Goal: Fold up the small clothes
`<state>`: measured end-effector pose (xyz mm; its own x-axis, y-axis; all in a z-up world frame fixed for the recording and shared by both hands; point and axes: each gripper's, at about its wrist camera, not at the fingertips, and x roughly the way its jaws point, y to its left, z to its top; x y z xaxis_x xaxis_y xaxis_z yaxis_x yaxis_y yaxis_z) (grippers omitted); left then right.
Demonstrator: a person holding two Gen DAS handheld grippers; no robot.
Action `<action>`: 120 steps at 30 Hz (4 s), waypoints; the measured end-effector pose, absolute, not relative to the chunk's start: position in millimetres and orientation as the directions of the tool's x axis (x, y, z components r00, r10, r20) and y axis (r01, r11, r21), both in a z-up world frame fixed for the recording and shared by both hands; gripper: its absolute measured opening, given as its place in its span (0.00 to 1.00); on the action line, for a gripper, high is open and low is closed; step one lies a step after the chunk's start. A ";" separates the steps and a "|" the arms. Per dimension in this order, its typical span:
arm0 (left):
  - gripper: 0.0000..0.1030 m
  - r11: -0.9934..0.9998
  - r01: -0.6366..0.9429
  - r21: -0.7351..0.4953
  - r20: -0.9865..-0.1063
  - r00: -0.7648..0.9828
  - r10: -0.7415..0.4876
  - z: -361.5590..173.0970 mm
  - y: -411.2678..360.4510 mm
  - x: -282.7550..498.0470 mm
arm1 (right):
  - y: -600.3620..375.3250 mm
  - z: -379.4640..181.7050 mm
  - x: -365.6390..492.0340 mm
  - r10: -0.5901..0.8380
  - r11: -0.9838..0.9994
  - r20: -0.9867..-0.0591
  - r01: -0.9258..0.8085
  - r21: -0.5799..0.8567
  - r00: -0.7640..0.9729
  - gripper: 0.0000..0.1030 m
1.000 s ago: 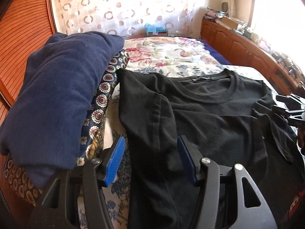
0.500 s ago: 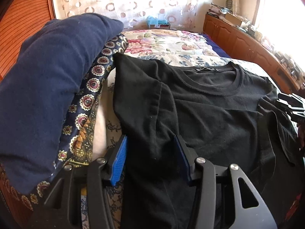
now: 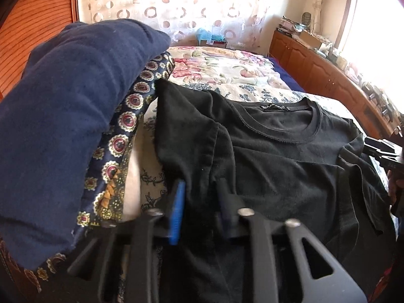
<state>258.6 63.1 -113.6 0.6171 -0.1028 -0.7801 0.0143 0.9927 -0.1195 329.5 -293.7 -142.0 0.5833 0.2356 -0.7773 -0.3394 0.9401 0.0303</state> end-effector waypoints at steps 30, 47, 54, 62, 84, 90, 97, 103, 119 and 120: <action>0.02 0.978 0.154 -0.142 -0.552 0.808 -0.207 -11.4 67.1 131.5 | -260.7 -44.7 232.9 0.425 0.861 -0.620 -0.506 0.050 0.660 0.05; 0.03 0.982 0.105 -0.159 -0.648 0.739 -0.184 -54.7 117.2 -49.7 | -328.9 -58.3 46.8 0.378 0.890 -0.705 -0.446 0.096 0.601 0.05; 0.12 0.982 0.121 -0.147 -0.685 0.704 -0.189 -78.1 117.2 -55.1 | -335.6 -120.3 43.3 0.309 0.909 -0.805 -0.406 0.094 0.507 0.05; 0.25 0.977 0.153 -0.146 -0.583 0.785 -0.210 -42.0 128.0 -58.6 | -344.2 -90.7 42.9 0.288 0.916 -0.762 -0.399 0.043 0.580 0.39; 0.31 0.975 0.193 -0.115 -0.781 0.588 -0.208 -112.4 106.2 69.0 | -299.7 -127.4 160.2 0.281 0.906 -0.782 -0.423 0.024 0.557 0.67; 0.38 0.977 0.174 -0.123 -0.789 0.580 -0.203 -115.1 109.3 73.0 | -298.5 -137.6 163.7 0.282 0.906 -0.792 -0.422 0.033 0.542 0.67; 0.45 0.980 0.185 -0.075 -0.801 0.575 -0.170 -115.5 99.3 82.6 | -297.1 -141.6 161.8 0.284 0.907 -0.786 -0.420 0.034 0.549 0.67; 0.46 0.980 0.189 -0.058 -0.812 0.562 -0.156 -115.9 94.1 86.9 | -294.1 -142.2 160.4 0.280 0.903 -0.789 -0.428 0.023 0.547 0.67; 0.10 0.961 0.242 -0.135 -0.760 0.597 -0.257 -102.3 91.5 60.6 | -281.3 -137.5 143.7 0.353 0.865 -0.787 -0.497 0.069 0.506 0.12; 0.10 0.959 0.243 -0.146 -0.742 0.614 -0.268 -95.9 92.2 55.8 | -281.1 -133.3 137.6 0.357 0.865 -0.776 -0.497 0.065 0.520 0.12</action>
